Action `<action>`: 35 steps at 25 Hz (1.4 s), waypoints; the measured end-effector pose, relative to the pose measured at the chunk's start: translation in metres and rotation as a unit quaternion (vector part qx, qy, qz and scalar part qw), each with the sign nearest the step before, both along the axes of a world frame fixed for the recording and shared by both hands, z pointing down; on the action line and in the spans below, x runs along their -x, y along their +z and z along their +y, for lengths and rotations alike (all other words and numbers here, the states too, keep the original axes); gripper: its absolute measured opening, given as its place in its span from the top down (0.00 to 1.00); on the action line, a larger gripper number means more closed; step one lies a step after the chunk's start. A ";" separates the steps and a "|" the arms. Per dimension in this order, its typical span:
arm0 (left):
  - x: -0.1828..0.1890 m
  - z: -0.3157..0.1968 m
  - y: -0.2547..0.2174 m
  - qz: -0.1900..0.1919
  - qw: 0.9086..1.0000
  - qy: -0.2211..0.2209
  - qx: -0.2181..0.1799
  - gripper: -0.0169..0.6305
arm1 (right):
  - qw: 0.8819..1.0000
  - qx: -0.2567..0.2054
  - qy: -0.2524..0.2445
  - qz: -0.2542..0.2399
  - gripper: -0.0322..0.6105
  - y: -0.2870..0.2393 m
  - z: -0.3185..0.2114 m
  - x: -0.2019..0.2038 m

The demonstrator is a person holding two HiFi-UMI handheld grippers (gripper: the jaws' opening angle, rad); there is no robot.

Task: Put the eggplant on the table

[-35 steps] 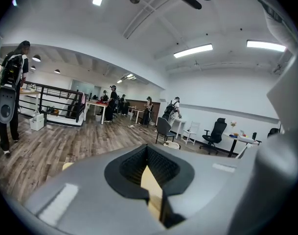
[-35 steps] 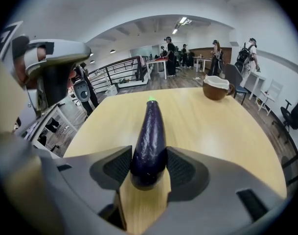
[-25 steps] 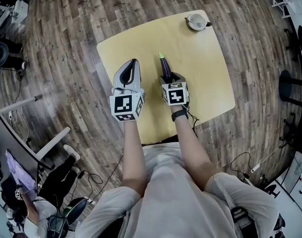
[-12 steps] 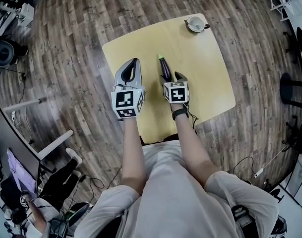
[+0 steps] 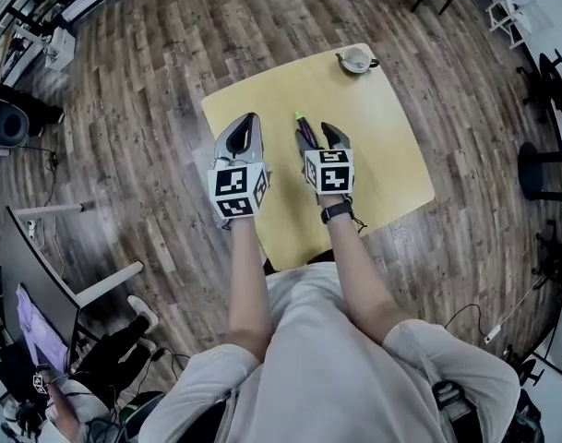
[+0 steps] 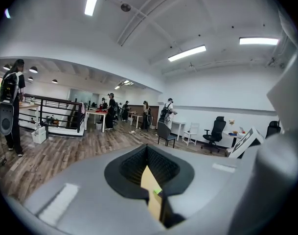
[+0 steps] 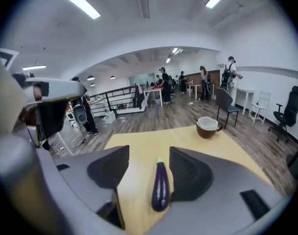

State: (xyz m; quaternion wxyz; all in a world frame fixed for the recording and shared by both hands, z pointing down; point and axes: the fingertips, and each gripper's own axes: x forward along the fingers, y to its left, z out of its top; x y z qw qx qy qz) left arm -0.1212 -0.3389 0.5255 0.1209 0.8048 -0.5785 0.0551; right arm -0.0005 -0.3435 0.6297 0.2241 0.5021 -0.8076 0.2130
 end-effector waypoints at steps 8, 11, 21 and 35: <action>0.006 0.012 -0.041 0.005 0.999 0.024 -0.033 0.96 | 0.994 -0.107 0.005 -0.024 0.70 -0.089 0.008 0.010; 0.003 0.015 -0.062 -0.001 0.998 0.032 -0.052 0.96 | 0.990 -0.140 0.012 -0.030 0.77 -0.119 0.007 0.001; -0.008 0.024 -0.128 -0.015 0.993 0.053 -0.107 0.96 | 0.969 -0.236 0.063 -0.043 0.85 -0.218 0.010 -0.033; -0.006 0.033 -0.170 -0.045 0.987 0.044 -0.149 0.96 | 0.951 -0.302 0.063 -0.021 0.90 -0.283 0.040 -0.046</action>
